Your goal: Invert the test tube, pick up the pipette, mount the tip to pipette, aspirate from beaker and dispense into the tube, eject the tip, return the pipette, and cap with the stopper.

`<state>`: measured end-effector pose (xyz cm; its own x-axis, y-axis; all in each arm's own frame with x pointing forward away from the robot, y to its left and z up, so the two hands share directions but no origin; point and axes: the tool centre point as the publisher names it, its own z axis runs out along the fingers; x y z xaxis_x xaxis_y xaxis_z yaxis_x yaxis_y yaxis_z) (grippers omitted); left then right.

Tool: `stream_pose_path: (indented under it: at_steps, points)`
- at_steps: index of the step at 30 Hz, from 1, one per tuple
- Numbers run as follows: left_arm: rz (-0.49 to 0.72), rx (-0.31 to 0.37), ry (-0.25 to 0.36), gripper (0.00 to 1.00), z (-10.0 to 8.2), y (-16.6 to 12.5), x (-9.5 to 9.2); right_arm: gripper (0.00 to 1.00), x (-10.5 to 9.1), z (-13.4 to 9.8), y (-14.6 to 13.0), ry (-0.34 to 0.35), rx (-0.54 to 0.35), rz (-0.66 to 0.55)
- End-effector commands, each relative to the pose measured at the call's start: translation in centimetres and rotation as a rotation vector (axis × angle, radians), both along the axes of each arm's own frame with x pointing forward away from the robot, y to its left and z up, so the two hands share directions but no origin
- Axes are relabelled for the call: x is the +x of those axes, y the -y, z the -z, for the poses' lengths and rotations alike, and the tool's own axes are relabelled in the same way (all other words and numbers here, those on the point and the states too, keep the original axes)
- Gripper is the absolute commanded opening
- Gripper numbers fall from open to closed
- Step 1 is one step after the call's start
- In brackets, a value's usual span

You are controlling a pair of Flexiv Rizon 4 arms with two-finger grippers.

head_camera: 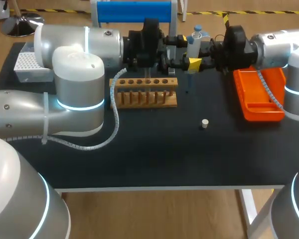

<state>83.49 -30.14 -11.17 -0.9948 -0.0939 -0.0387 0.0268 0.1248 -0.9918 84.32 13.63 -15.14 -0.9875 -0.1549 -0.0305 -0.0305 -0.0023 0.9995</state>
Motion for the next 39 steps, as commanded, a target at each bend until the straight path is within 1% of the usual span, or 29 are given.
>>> stream_pose_path:
  at_steps: [1,3,6,8,19,20,21,22,27,31,36,39]
  points:
    - [0.000,0.001,-0.001,0.41,-0.1,-0.1,0.0,0.00,-0.1,0.0,-0.1,0.000,0.001,0.002]
    - [0.000,0.001,-0.001,0.39,-0.1,-0.1,0.0,0.00,-0.2,0.0,-0.1,-0.001,0.001,0.001]
    - [0.000,0.001,-0.001,0.27,-0.1,-0.1,0.0,0.00,-0.2,0.0,-0.2,-0.001,0.002,0.001]
    - [0.000,0.001,-0.001,0.00,-0.1,-0.1,0.0,0.00,-0.2,0.0,-0.2,-0.002,0.003,0.001]
    - [0.000,0.001,-0.001,0.00,-0.1,-0.1,0.0,0.00,-0.4,-0.1,-0.2,-0.001,0.008,-0.007]
    - [0.000,0.001,-0.001,0.00,-0.1,-0.1,0.0,0.02,-0.4,-0.1,-0.2,-0.001,0.007,-0.008]
    - [0.000,0.001,-0.001,0.00,-0.1,-0.1,0.0,0.46,-0.5,-0.1,-0.1,0.000,0.006,-0.009]
    - [0.000,0.001,-0.001,0.00,-0.1,-0.1,0.0,1.00,-0.5,-0.2,-0.1,0.000,0.005,-0.010]
    - [0.000,0.001,-0.001,0.00,-0.1,-0.1,0.0,1.00,-0.7,-0.2,0.4,-0.001,0.009,-0.015]
    - [0.000,0.001,-0.001,0.00,-0.1,-0.1,0.0,1.00,-1.0,-0.2,1.5,-0.007,0.025,-0.022]
    - [0.000,0.001,-0.001,0.00,-0.1,-0.1,0.0,1.00,-1.1,-0.4,4.2,0.000,0.036,-0.027]
    - [0.000,0.001,-0.001,0.00,-0.1,-0.1,0.0,1.00,-0.6,-0.4,6.0,0.005,0.038,0.006]
